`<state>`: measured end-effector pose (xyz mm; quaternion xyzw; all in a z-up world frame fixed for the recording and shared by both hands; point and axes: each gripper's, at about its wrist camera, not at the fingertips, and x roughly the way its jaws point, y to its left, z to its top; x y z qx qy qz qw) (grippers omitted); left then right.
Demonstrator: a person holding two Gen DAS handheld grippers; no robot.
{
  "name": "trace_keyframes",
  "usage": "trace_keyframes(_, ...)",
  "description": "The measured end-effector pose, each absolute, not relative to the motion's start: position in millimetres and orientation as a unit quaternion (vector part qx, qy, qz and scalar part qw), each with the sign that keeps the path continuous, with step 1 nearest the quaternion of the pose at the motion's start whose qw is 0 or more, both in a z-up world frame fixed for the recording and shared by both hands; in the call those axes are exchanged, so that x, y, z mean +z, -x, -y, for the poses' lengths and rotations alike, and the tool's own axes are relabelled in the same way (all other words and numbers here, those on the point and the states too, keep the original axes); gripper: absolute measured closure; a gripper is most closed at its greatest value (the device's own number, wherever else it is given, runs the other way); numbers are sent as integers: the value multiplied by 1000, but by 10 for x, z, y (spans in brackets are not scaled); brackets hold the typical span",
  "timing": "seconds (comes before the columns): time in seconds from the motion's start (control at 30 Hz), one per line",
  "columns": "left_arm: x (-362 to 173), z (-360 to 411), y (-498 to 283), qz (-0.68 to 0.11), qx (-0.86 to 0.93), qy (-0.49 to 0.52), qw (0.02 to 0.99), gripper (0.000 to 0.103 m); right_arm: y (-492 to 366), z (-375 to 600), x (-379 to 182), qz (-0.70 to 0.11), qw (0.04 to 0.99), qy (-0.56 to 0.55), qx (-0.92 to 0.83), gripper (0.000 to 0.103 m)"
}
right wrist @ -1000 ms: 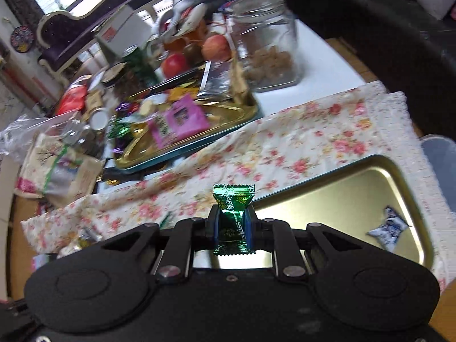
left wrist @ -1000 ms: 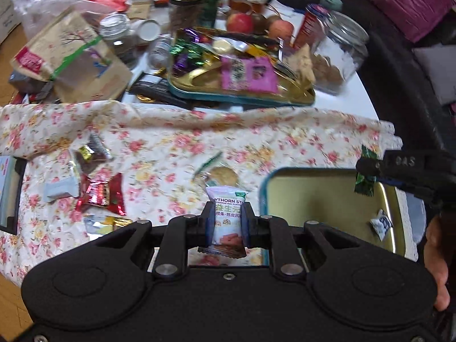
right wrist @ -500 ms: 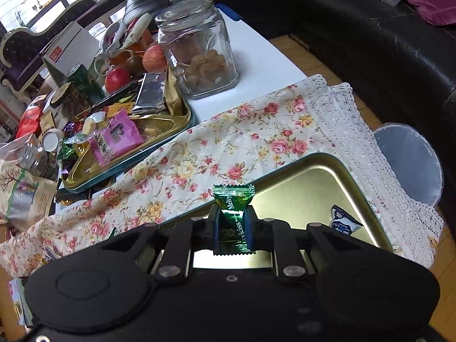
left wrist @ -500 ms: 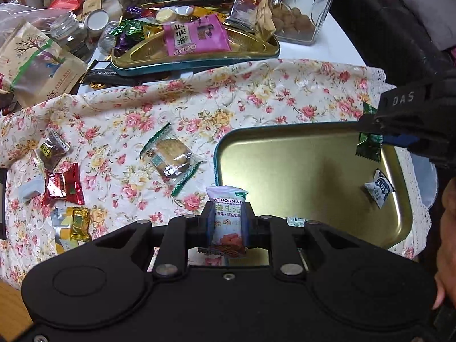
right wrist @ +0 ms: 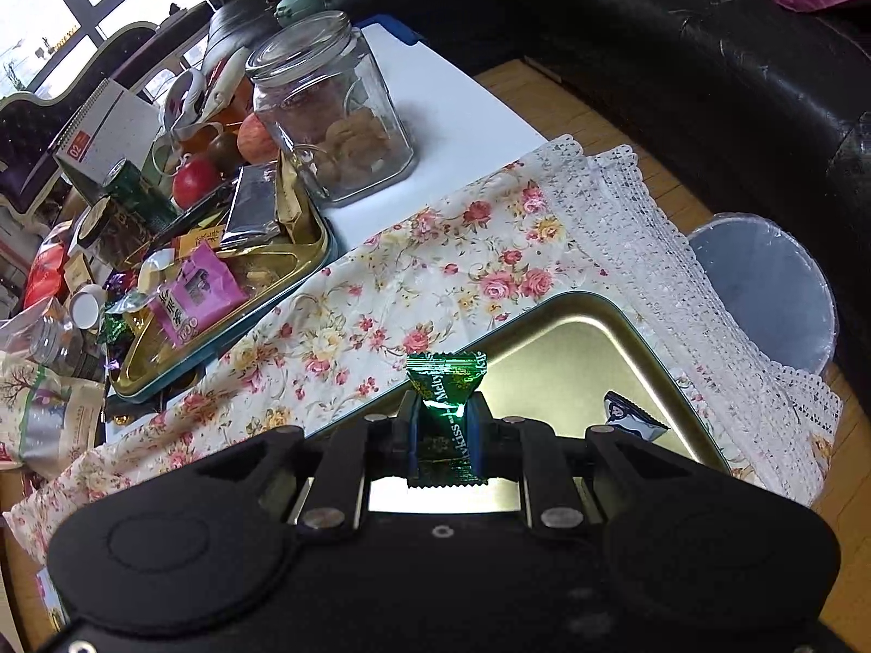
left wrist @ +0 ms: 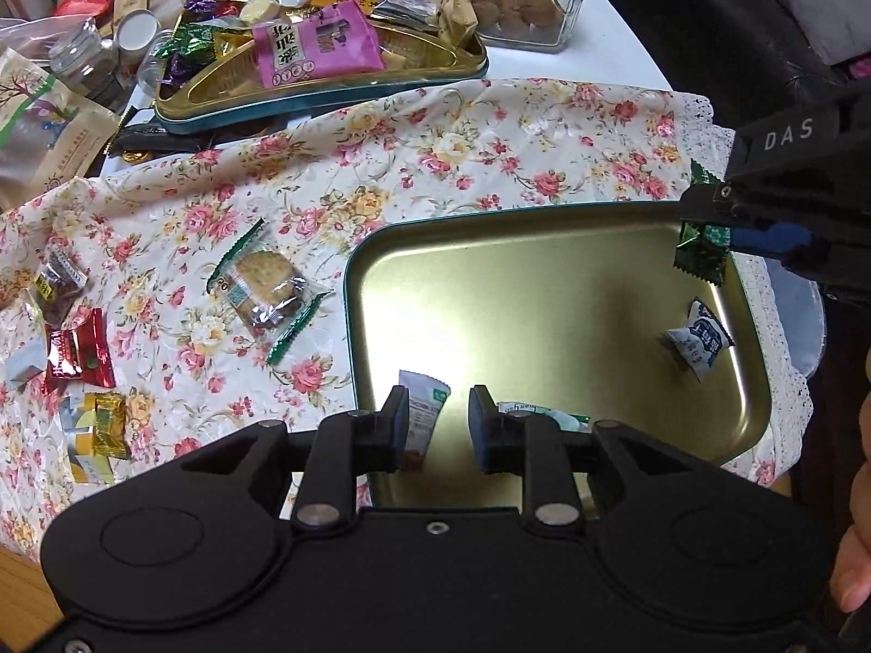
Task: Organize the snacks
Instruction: 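Open the left gripper over the gold tray while the right releases the green candy there, then withdraw both open grippers from the tray back over the floral cloth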
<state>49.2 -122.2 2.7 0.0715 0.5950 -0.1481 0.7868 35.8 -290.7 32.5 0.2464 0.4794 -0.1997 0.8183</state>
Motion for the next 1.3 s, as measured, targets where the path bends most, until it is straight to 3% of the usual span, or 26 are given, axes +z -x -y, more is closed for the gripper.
trace_keyframes(0.2, -18, 1184, -521, -604, -132, -69, 783, 68, -354, 2936, 306, -484, 813, -249, -206, 79)
trace_keyframes(0.33, -26, 1186, -517, -606, -131, -71, 782, 68, -354, 2934, 298, -486, 811, -251, -210, 68)
trace_keyframes(0.63, 15, 1150, -530, -604, -131, -67, 783, 68, -371, 2929, 259, -493, 801, -270, -207, 62)
trace_keyframes(0.77, 43, 1075, -563, -599, -121, -58, 789, 54, -386, 2923, 233, -502, 789, -291, -202, 56)
trace_keyframes(1.3, 308, 477, -738, -557, -64, -35, 827, 53, -611, 2567, 189, -537, 777, -280, -169, 45)
